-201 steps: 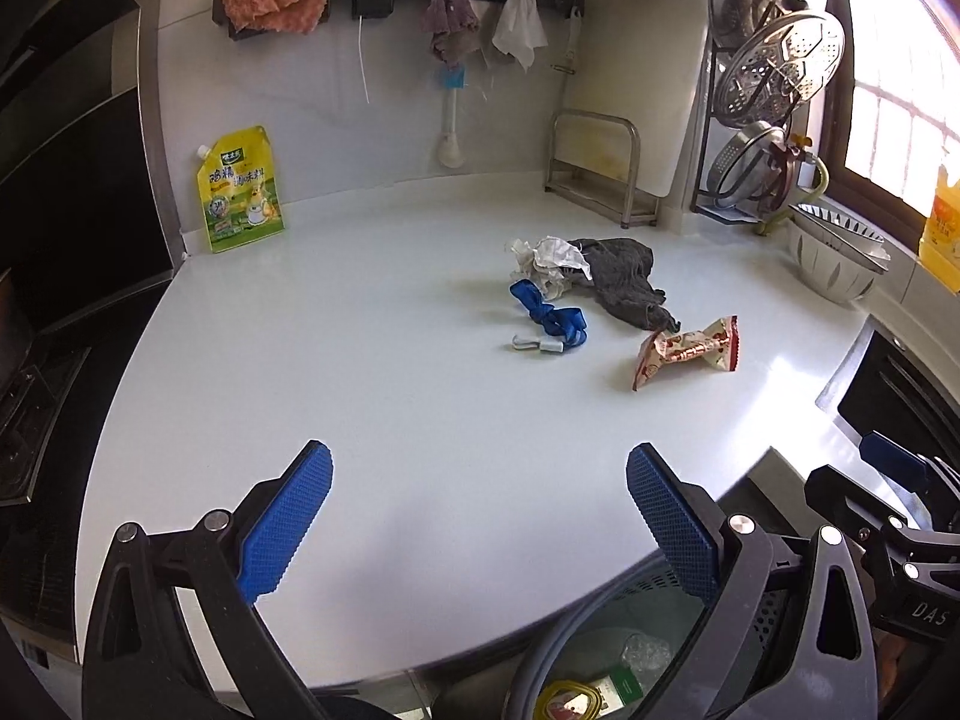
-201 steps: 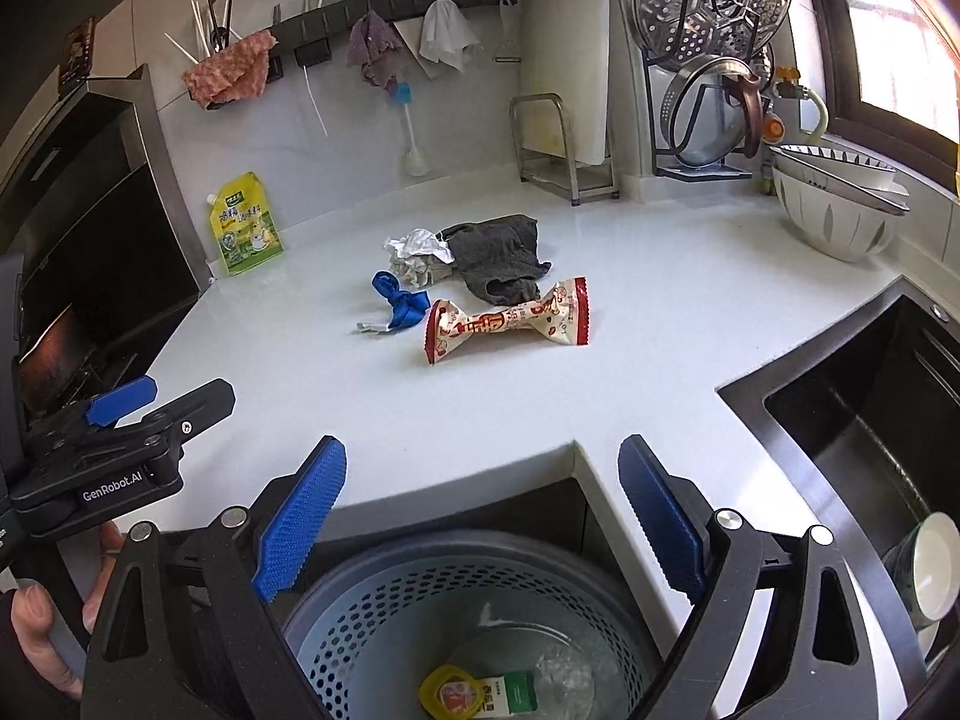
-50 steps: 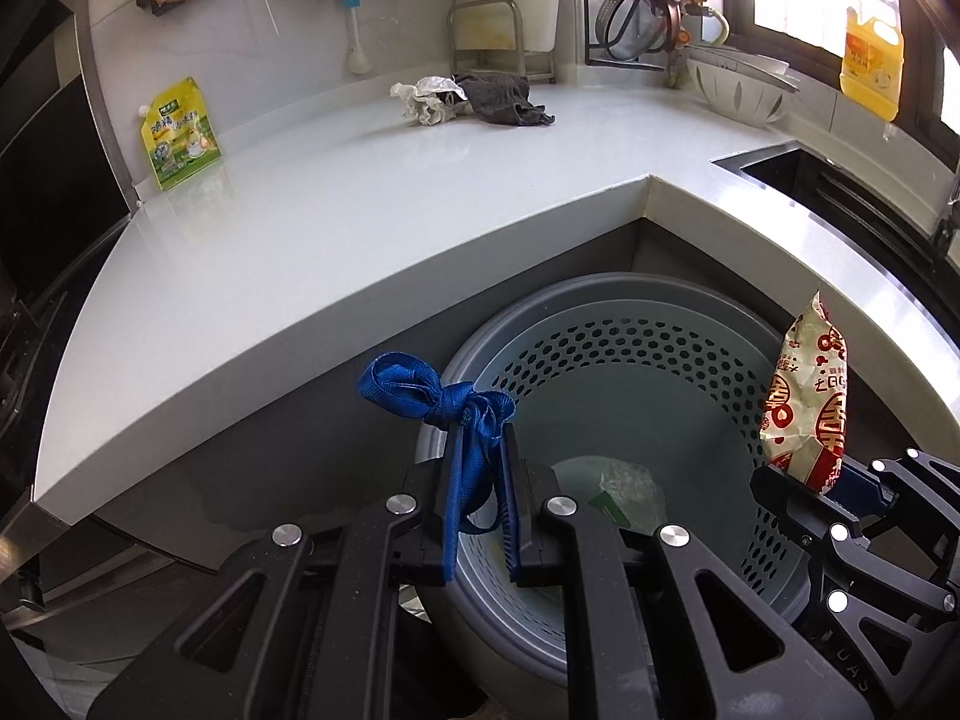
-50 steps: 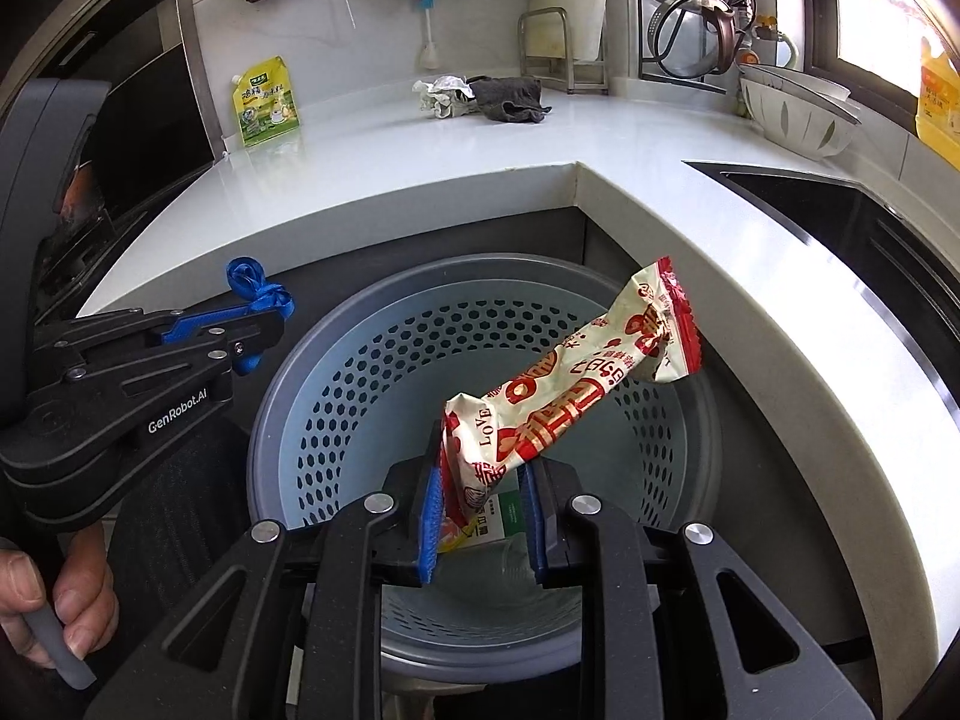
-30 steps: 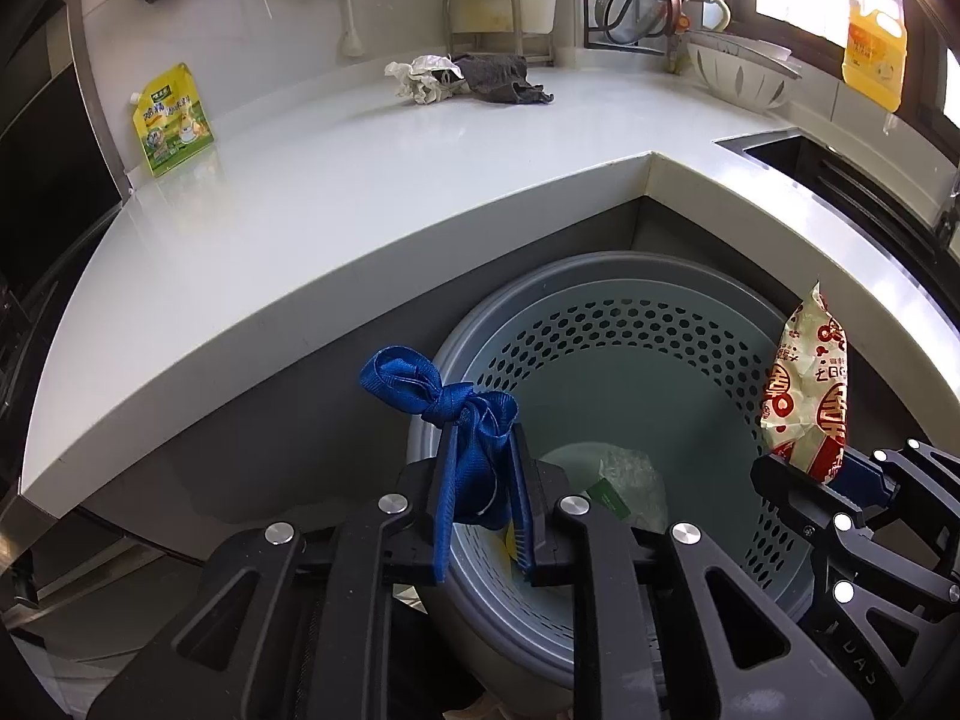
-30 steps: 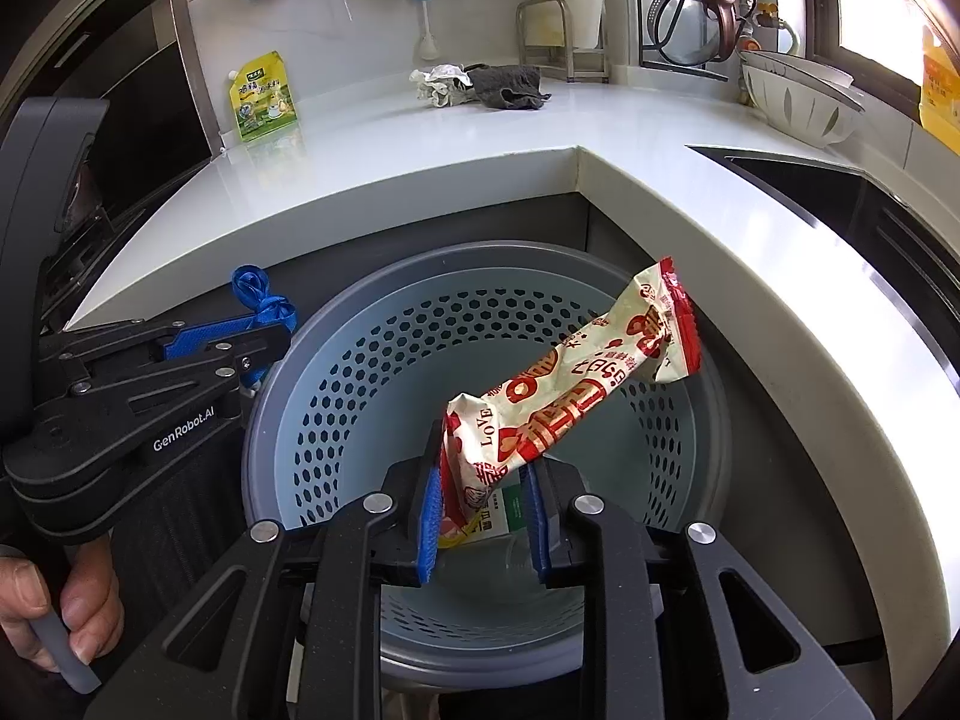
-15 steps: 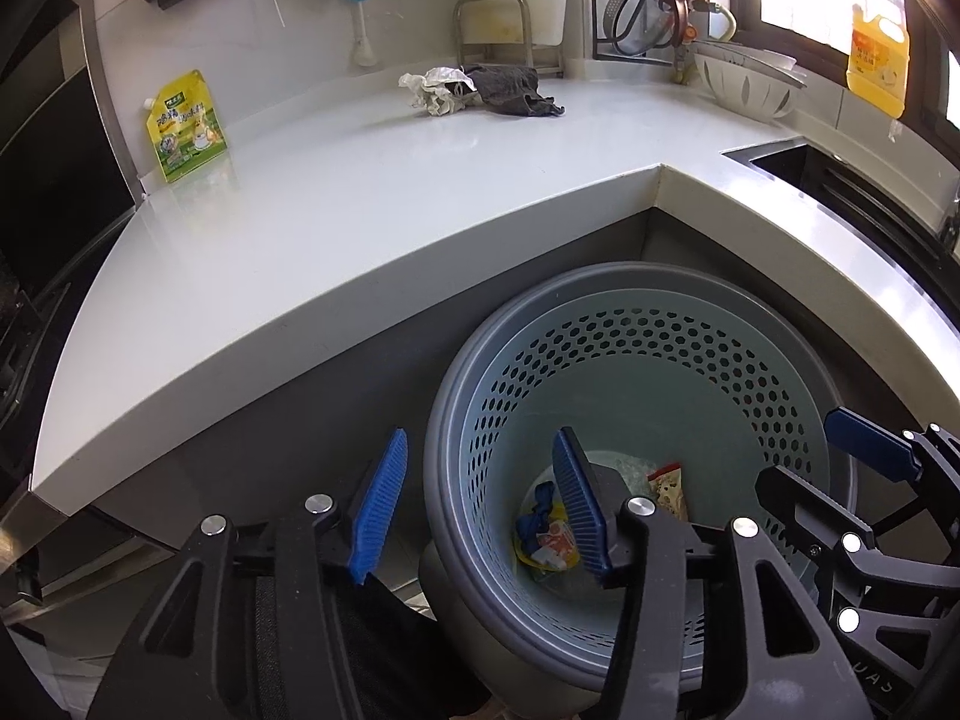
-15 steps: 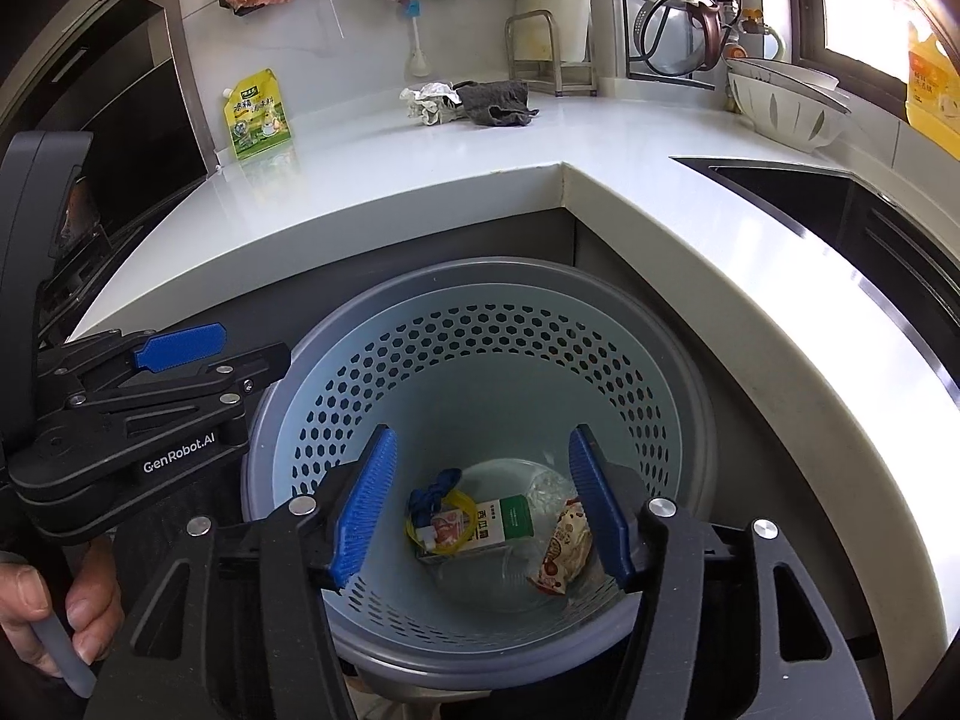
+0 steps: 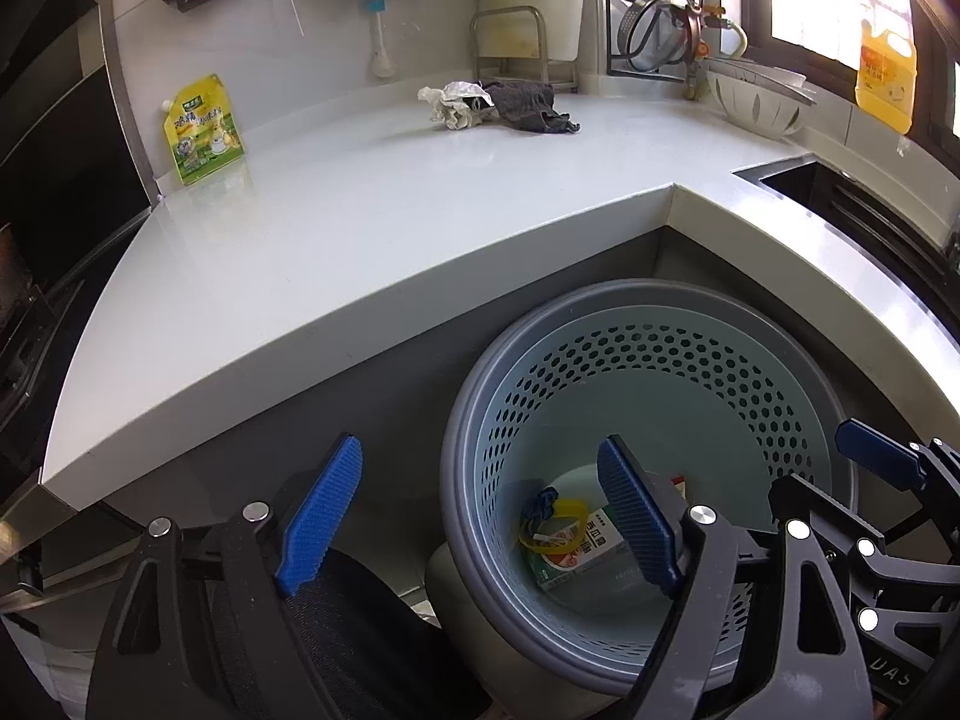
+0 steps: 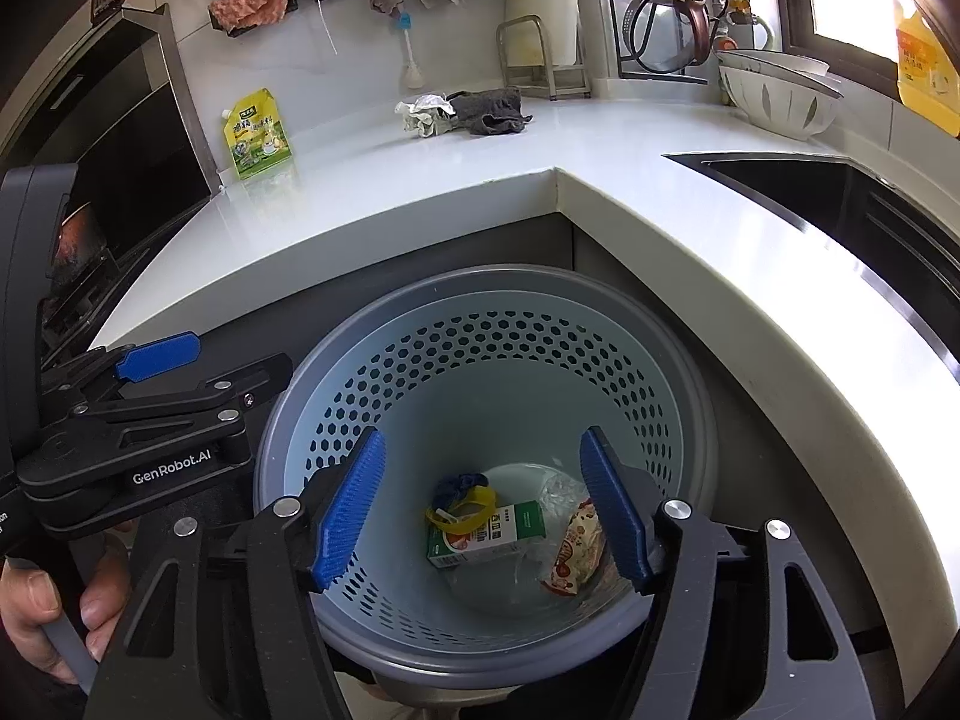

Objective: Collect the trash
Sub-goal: 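Move both tools back toward the grey cloth and crumpled paper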

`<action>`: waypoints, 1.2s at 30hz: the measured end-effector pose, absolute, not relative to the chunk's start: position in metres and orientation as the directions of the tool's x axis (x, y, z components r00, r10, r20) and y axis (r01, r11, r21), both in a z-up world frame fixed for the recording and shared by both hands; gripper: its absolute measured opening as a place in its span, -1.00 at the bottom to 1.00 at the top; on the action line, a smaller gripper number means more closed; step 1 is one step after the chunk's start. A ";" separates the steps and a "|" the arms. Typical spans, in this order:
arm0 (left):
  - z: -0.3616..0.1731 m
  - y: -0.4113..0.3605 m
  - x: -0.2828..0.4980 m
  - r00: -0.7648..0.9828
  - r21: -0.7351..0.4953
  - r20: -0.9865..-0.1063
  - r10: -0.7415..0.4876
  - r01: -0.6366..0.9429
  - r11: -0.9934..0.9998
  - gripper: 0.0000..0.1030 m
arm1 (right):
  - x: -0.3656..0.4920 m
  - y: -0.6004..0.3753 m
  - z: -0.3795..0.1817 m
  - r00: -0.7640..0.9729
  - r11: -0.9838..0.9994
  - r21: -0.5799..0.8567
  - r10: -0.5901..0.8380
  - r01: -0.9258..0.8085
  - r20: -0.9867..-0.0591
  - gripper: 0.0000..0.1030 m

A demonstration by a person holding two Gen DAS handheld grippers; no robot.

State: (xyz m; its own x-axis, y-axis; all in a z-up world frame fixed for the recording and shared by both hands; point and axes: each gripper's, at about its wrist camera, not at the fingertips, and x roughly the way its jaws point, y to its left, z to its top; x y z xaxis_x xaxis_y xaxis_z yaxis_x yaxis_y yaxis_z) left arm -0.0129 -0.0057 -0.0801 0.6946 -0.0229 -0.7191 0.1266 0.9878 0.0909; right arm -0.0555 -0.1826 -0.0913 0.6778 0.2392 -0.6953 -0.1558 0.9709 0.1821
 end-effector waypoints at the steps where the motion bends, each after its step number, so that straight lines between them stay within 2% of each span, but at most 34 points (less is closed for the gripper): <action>1: -0.079 -0.005 -0.013 0.696 0.091 -0.718 -0.021 0.123 0.988 0.67 | -0.056 -0.183 -0.091 0.677 0.969 0.192 0.246 -0.155 -0.693 0.29; 2: -0.079 -0.005 -0.014 0.698 0.088 -0.716 -0.021 0.119 0.989 0.77 | -0.056 -0.183 -0.091 0.677 0.967 0.202 0.254 -0.156 -0.691 0.29; 4: -0.077 -0.003 -0.014 0.702 0.076 -0.712 -0.025 0.112 0.991 0.82 | -0.056 -0.184 -0.090 0.678 0.965 0.212 0.260 -0.155 -0.687 0.31; 17: -0.072 0.004 -0.015 0.714 0.069 -0.700 -0.020 0.095 0.993 0.86 | -0.058 -0.174 -0.083 0.699 0.970 0.179 0.242 -0.164 -0.673 0.63; 23: -0.070 0.011 -0.014 0.719 0.045 -0.694 -0.030 0.084 0.995 0.87 | -0.055 -0.171 -0.081 0.688 0.968 0.192 0.252 -0.164 -0.680 0.66; 36: -0.056 0.025 0.002 0.721 0.057 -0.693 0.007 0.045 0.997 0.87 | -0.036 -0.153 -0.067 0.701 0.979 0.130 0.203 -0.157 -0.684 0.70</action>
State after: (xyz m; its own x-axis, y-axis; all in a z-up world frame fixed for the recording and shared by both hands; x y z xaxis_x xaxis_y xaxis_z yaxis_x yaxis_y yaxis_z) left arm 0.0022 0.0251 -0.0559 0.7207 0.0067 -0.6932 0.0454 0.9973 0.0569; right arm -0.0357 -0.1532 -0.0675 0.7006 0.2034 -0.6839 -0.1569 0.9790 0.1304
